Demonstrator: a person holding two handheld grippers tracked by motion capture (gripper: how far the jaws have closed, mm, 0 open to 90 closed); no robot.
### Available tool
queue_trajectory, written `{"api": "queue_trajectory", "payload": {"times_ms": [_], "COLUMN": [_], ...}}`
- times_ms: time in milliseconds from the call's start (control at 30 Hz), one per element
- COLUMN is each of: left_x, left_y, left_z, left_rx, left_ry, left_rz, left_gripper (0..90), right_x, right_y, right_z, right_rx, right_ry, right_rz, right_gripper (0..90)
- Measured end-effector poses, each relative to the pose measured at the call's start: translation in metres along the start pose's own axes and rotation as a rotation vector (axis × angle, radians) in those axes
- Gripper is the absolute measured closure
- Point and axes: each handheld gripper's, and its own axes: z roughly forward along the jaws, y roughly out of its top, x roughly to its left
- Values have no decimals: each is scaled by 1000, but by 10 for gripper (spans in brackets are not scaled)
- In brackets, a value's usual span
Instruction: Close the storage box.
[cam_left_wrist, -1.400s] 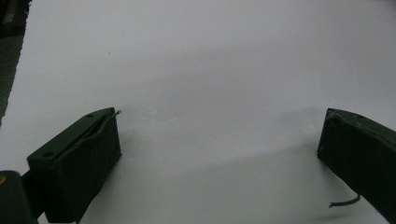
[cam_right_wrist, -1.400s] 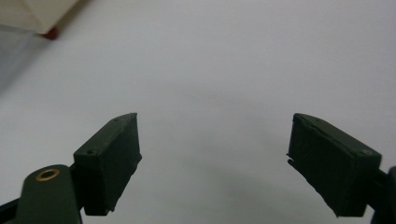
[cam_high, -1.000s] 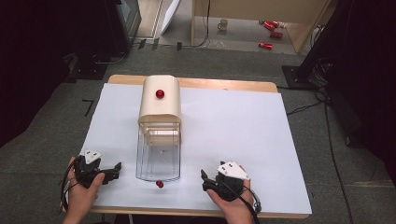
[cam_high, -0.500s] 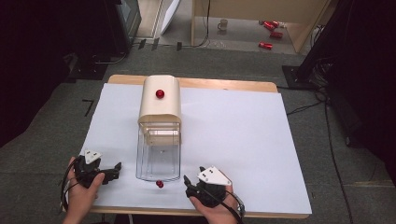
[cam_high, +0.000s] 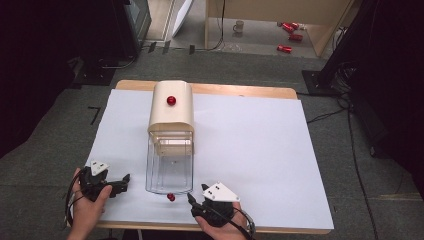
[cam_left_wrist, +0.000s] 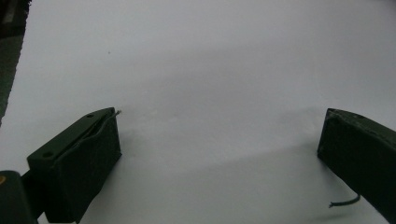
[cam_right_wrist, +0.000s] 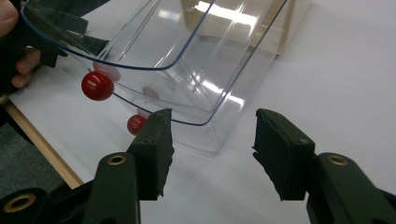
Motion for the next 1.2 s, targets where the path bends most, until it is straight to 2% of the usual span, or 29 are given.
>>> {"api": "queue_trajectory", "payload": {"times_ms": [233, 433, 533, 800, 967, 1100, 1200], "left_x": [0, 0, 0, 0, 0, 0, 0], "left_y": [0, 0, 0, 0, 0, 0, 0], "left_z": [0, 0, 0, 0, 0, 0, 0], "left_rx": [0, 0, 1, 0, 1, 0, 0], "left_ry": [0, 0, -1, -1, 0, -1, -1], "left_rz": [0, 0, 0, 0, 0, 0, 0], "left_gripper": [0, 0, 0, 0, 0, 0, 0], "right_x": [4, 9, 9, 8, 10, 7, 0], "right_y": [3, 7, 10, 23, 35, 42, 48], "right_z": [8, 11, 9, 6, 9, 12, 14], "right_rx": [8, 9, -4, -33, -45, -54, -71], "right_ry": [20, 58, 57, 61, 61, 50, 42], "right_rz": [-8, -24, -18, -16, -39, -37, -15], "right_gripper": [502, 527, 554, 557, 551, 550, 554]}}
